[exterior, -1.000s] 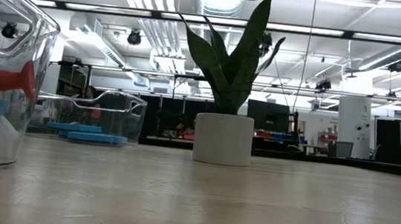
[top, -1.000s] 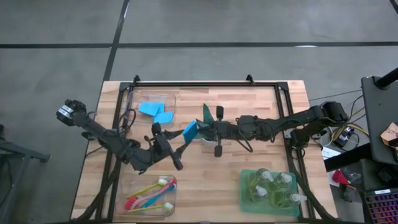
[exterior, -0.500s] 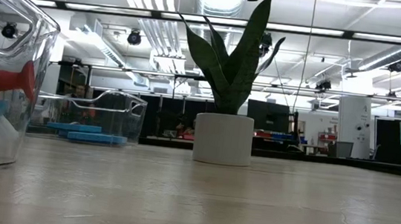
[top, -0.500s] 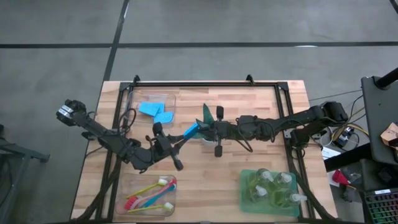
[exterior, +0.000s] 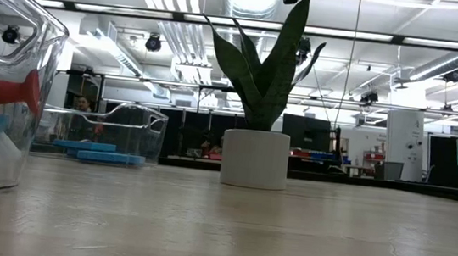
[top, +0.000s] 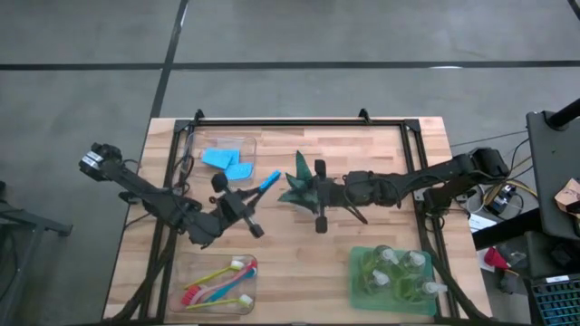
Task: Pick & Place Kitchen Sink Supplies
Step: Put the blue sponge into the top transparent bin
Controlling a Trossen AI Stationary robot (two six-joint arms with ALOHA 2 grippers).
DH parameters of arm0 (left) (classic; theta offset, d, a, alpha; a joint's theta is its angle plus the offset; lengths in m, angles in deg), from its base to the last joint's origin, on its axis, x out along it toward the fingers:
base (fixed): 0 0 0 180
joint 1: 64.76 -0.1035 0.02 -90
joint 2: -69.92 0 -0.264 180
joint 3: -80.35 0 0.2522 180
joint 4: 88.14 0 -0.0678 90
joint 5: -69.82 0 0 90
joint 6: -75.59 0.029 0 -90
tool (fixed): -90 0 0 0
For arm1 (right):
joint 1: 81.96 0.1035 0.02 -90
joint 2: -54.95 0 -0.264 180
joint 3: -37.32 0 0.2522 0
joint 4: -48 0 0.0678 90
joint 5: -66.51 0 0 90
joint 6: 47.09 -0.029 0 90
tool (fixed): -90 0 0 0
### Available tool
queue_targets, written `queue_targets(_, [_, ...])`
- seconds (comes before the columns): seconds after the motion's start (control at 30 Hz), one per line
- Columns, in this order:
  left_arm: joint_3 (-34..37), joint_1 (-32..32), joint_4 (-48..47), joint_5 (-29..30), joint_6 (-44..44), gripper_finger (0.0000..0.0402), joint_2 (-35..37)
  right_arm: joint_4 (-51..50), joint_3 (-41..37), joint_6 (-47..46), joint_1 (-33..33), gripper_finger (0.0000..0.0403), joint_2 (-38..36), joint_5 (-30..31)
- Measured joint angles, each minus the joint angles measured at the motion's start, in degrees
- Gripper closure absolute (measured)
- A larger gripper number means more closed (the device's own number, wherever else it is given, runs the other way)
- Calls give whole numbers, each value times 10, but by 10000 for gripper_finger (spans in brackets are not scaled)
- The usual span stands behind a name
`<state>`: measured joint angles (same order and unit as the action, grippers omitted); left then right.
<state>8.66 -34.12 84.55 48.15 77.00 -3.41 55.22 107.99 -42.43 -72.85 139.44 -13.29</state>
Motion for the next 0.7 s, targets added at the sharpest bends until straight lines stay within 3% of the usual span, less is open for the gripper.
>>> queue_targets(0.2, [0, -1, -135, 80, -2, 393, 37, -51, 0, -8, -1, 239, -14, 3])
queue_targets(0.3, [0, -6, -227, 93, -14, 393, 58, -78, 0, -9, -1, 217, -23, 2])
queue_targets(0.4, [0, -26, -313, 92, -79, 392, 82, -93, 0, -18, 0, 207, -28, 3])
queue_targets(0.53, [0, -76, -458, 41, -177, 394, 109, -112, 0, -25, 2, 205, -32, 1])
queue_targets(0.7, [0, -184, -613, -75, -301, 393, 129, -135, 0, -39, 1, 213, -35, 0])
